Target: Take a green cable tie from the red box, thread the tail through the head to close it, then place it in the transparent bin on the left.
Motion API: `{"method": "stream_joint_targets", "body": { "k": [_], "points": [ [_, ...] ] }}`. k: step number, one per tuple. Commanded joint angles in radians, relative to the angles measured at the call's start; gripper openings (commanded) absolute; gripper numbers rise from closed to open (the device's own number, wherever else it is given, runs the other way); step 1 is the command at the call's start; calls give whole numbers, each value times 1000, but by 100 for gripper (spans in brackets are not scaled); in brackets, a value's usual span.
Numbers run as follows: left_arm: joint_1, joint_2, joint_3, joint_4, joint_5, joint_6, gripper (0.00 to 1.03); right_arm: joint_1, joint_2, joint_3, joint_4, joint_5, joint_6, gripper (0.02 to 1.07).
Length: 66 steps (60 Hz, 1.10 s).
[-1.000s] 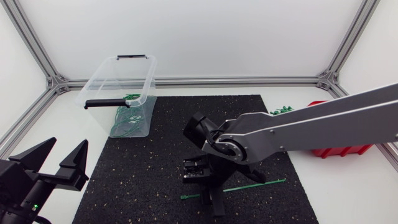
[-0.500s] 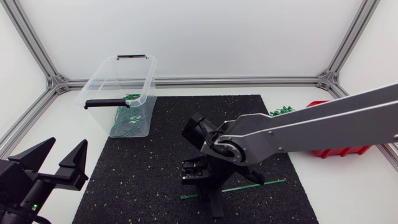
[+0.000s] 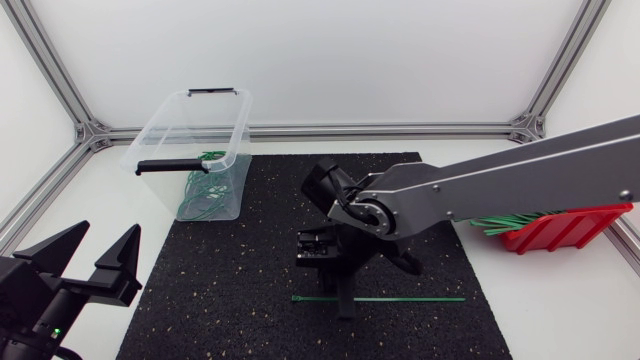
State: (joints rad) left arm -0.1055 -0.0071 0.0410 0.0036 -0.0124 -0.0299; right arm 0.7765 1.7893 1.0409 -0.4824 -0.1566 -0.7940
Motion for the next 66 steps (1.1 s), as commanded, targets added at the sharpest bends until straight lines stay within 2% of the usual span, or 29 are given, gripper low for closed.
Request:
{"method": "stream_joint_targets", "body": {
  "k": [1,26,56,58,61,66],
  "points": [
    [7,-7,-38,-30,8,-18,99,-6,32,18,-19,-3,-24,29],
    [12,-7,-38,-30,8,-16,99,102,18,-16,4,-6,39,30],
    [13,-7,-38,-30,8,-16,99,106,73,-13,56,-1,58,29],
    [13,-5,-38,-30,8,-16,99,106,78,-13,56,0,58,28],
    [13,-5,-38,-30,8,-16,99,106,79,-12,54,0,58,20],
    [12,-5,-38,-30,8,-16,99,106,84,-8,48,2,58,18]
  ]
}}
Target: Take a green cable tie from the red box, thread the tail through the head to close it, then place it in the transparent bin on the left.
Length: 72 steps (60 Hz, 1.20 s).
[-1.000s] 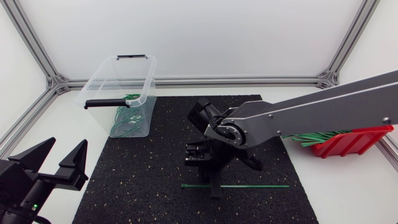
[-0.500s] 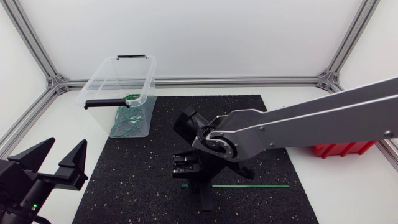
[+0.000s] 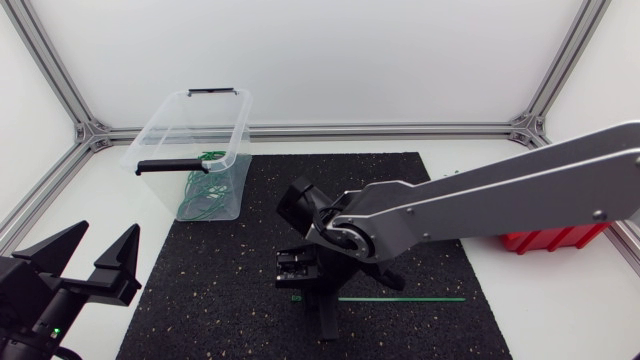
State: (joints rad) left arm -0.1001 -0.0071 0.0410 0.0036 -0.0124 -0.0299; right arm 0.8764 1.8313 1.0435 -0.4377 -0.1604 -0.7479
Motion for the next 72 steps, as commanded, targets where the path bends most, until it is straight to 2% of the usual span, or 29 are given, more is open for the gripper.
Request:
{"method": "stream_joint_targets", "body": {
  "k": [1,7,31,34,35,36,38,39,53,57,69,72],
  "points": [
    [7,-5,-38,-30,8,-18,99,4,45,-10,1,9,12,16],
    [2,-5,-38,-30,8,-16,99,-5,52,0,-12,18,9,13],
    [-3,-5,-38,-30,8,-18,99,-54,52,29,-45,-27,2,14],
    [-3,-5,-38,-30,8,-18,99,-53,51,21,-38,-27,2,22],
    [-3,-5,-38,-30,8,-18,99,-53,48,15,-38,-24,2,35],
    [-3,-5,-38,-30,8,-18,99,-51,46,12,-38,-22,2,43],
    [-3,-5,-38,-30,8,-18,99,-48,39,4,-38,-19,2,53],
    [-3,-5,-38,-30,8,-18,99,-48,36,1,-36,-16,2,53],
    [-6,-5,-38,-30,8,-18,99,-63,-7,-36,-38,-4,-8,52],
    [-4,-5,-38,-30,8,-18,99,-66,-10,-45,-38,-4,-11,44],
    [-4,-5,-38,-28,8,-18,99,-57,8,-48,-30,-7,-10,44],
    [-3,-7,-38,-30,8,-18,99,-48,13,-50,-29,-10,-8,40]
  ]
}}
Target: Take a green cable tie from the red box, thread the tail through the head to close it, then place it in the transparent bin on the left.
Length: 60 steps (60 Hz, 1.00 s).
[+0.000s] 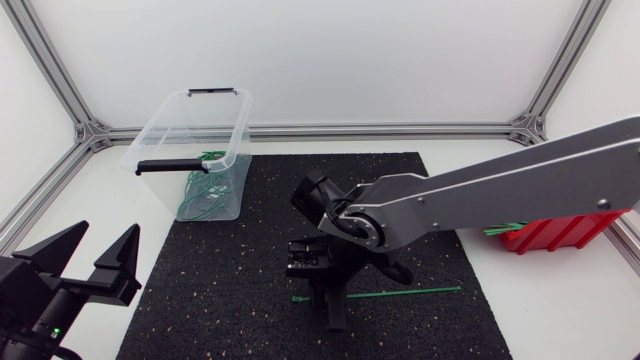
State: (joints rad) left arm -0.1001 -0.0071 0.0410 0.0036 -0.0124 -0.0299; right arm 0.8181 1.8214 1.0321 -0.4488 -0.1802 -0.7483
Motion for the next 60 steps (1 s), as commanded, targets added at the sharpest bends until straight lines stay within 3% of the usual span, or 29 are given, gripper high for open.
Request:
{"method": "stream_joint_targets", "body": {
  "k": [1,17,42,60],
  "points": [
    [-1,-5,-38,-30,8,-18,99,12,24,-40,-18,10,-8,37],
    [-4,-5,-38,-30,8,-18,99,26,36,-43,-21,1,-5,15],
    [-9,-5,-38,-30,8,-18,99,23,26,-21,-34,-4,4,12],
    [-10,-5,-38,-27,8,-18,99,-13,-54,42,-116,-79,20,12]
  ]
}}
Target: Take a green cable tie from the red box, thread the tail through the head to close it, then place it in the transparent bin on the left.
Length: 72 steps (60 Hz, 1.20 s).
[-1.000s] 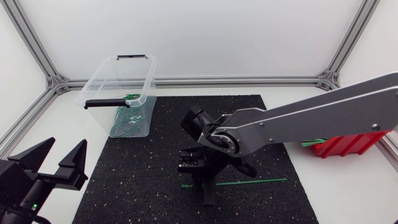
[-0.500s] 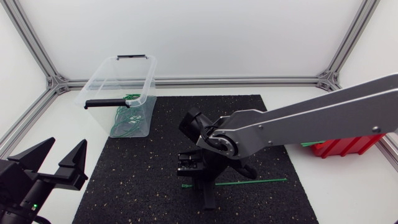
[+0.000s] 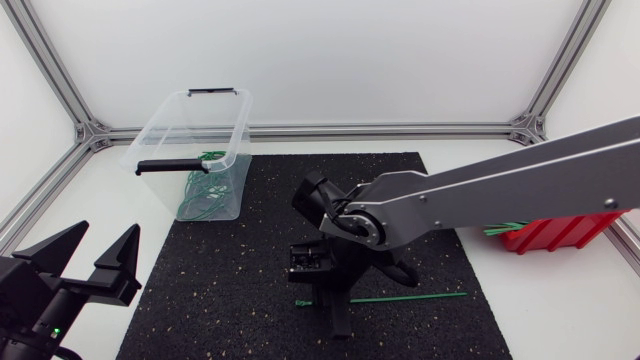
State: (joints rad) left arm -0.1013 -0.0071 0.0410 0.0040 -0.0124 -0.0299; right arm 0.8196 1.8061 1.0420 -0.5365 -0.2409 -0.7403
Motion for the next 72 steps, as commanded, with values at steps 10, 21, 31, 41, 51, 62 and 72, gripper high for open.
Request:
{"method": "stream_joint_targets", "body": {
  "k": [10,21,31,41,51,62,72],
  "points": [
    [-12,-7,-38,-21,8,-16,99,-54,-71,82,-99,-86,16,12],
    [-17,-8,-23,-15,25,-18,98,-106,-99,174,-209,-202,33,12],
    [-35,44,59,-48,60,-28,94,-143,-110,247,-290,-294,42,12],
    [-25,322,186,-59,121,-33,94,-178,-119,311,-365,-377,47,12],
    [20,417,281,-107,316,-53,93,-208,-120,375,-436,-451,47,12],
    [12,486,353,-107,531,-128,91,-243,-99,460,-513,-549,47,12],
    [0,516,396,-65,539,-84,86,-269,-73,504,-550,-615,42,12]
  ]
}}
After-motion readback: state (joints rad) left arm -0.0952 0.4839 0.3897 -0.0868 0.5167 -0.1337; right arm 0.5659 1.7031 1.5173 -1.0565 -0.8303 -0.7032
